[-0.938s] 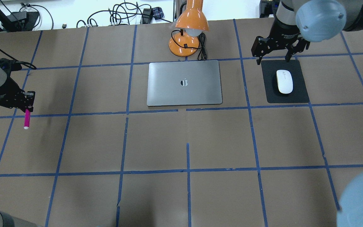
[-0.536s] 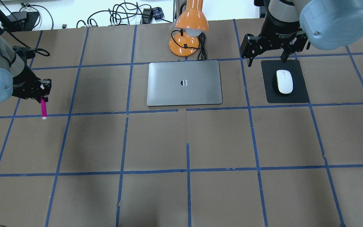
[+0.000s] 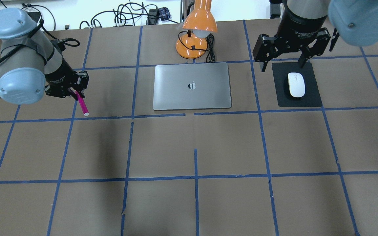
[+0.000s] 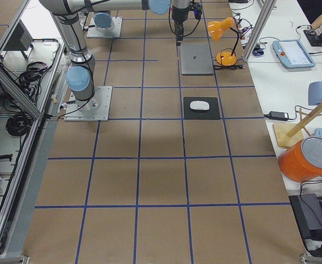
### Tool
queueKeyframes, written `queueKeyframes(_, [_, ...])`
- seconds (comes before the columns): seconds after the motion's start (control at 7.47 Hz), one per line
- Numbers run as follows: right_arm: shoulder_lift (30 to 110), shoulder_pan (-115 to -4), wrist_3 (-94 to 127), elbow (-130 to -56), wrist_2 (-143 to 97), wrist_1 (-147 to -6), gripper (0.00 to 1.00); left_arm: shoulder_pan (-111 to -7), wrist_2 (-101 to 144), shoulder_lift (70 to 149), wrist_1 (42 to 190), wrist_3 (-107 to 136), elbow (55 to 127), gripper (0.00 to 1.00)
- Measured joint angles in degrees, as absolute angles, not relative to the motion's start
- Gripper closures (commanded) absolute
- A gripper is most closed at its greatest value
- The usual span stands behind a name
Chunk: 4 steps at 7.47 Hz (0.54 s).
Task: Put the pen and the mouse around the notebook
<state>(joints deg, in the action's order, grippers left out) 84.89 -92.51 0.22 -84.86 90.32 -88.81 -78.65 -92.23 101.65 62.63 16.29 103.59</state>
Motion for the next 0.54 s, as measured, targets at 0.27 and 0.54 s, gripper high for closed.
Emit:
queueKeyframes(0.27, [84.1,-92.5,0.1,-84.7,89.0,-89.0,0.00,-82.2,-92.0,102.2,62.7,24.2,103.5,1.00])
queueKeyframes(0.54, [84.0,-92.5,-0.1,-84.8,89.4,-89.0,0.00,-85.8,-91.7,103.0,62.3,33.5,103.3,1.00])
